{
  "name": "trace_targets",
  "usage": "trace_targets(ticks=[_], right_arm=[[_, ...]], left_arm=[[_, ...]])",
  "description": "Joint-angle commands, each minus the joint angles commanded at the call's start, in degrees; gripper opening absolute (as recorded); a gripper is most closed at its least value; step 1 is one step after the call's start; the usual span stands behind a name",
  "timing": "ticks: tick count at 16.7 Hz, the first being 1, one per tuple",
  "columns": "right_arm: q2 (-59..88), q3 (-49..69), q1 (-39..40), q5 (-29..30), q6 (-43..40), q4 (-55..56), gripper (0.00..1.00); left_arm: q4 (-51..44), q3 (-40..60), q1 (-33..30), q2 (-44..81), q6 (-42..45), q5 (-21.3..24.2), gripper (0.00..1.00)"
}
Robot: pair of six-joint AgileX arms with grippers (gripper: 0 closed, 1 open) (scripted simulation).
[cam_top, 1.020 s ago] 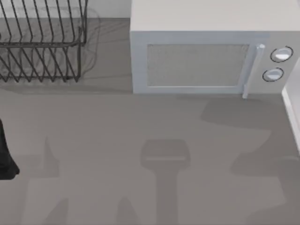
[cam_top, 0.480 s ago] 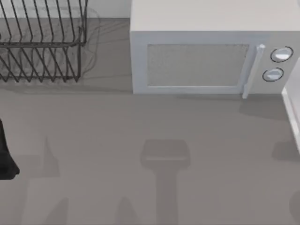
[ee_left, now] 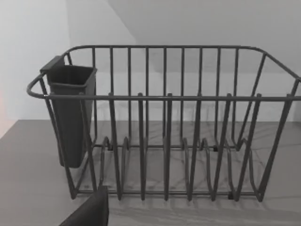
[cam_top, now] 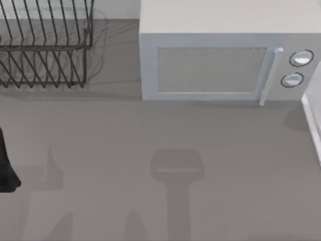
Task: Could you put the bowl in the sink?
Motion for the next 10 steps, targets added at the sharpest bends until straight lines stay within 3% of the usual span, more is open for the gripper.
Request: trace_targets(ticks=[5,10], right_arm=[[0.5,-0.1,0.0,0.0,0.0,0.5,0.0],[0.5,-0.1,0.0,0.0,0.0,0.5,0.38]], left_arm=[[0.0,0.0,0.0,0.0,0.0,0.0,1.0],[0.0,0.0,0.0,0.0,0.0,0.0,1.0]])
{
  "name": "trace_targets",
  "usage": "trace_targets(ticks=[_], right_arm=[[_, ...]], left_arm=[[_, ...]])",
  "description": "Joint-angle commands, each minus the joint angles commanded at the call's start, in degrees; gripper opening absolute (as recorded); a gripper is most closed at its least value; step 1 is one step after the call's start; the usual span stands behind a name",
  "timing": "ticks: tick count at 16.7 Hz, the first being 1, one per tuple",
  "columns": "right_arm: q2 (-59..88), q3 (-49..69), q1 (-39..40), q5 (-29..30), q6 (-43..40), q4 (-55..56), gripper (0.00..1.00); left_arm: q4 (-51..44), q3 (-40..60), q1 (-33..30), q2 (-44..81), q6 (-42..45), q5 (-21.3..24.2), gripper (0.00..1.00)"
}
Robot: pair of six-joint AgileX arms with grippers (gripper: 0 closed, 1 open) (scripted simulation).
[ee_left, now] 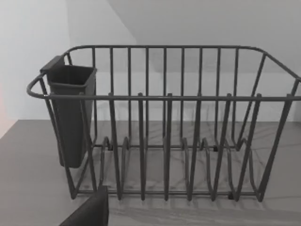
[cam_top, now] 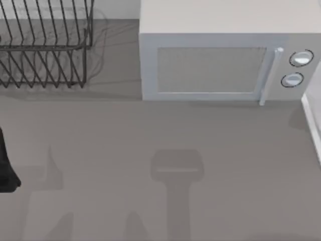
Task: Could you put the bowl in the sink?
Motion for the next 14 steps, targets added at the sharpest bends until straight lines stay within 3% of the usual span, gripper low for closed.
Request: trace_targets(ticks=[8,14], right_arm=[[0.0,0.0,0.0,0.0,0.0,0.0,0.98],[0.0,0.0,0.0,0.0,0.0,0.0,1.0]], left_arm=[[0.0,0.0,0.0,0.0,0.0,0.0,1.0],[0.0,0.0,0.0,0.0,0.0,0.0,1.0]])
